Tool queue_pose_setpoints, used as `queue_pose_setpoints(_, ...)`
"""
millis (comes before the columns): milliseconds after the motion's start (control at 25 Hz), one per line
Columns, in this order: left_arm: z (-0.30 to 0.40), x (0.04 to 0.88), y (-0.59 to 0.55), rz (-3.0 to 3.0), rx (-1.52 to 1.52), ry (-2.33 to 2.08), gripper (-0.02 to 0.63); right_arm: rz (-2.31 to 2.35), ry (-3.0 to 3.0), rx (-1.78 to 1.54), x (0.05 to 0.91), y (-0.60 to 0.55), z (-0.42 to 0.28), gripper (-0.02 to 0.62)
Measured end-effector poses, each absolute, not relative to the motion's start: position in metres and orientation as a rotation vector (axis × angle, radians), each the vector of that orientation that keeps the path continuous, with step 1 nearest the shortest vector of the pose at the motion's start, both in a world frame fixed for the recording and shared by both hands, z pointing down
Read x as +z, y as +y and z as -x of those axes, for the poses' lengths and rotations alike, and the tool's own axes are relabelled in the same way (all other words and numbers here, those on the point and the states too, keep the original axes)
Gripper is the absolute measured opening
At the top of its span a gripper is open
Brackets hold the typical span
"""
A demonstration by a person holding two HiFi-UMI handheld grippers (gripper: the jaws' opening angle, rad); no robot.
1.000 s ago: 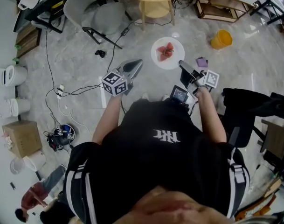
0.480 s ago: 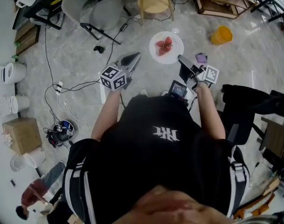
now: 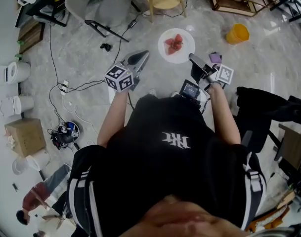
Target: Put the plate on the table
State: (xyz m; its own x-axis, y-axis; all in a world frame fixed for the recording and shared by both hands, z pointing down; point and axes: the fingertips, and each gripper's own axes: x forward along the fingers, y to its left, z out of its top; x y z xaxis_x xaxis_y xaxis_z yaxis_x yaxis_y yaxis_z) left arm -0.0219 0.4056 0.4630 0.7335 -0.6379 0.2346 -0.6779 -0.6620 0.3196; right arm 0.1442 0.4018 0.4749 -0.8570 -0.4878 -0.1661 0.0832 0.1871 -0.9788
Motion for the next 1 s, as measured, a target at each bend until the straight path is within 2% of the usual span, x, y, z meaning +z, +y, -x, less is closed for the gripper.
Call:
queue_pose_setpoints(560, 0.004, 0.470, 0.411, -2.522, 0.180, -1.048, 0.003, 0.355, 2.024, -1.761, 0.487, 0.396, -0.167, 0.009)
queue_pose_setpoints(1000, 0.018, 0.481, 0.363, -2.548, 0.182, -0.990, 0.003, 0.382, 2.048, -1.759, 0.490, 0.349, -0.146, 0.009)
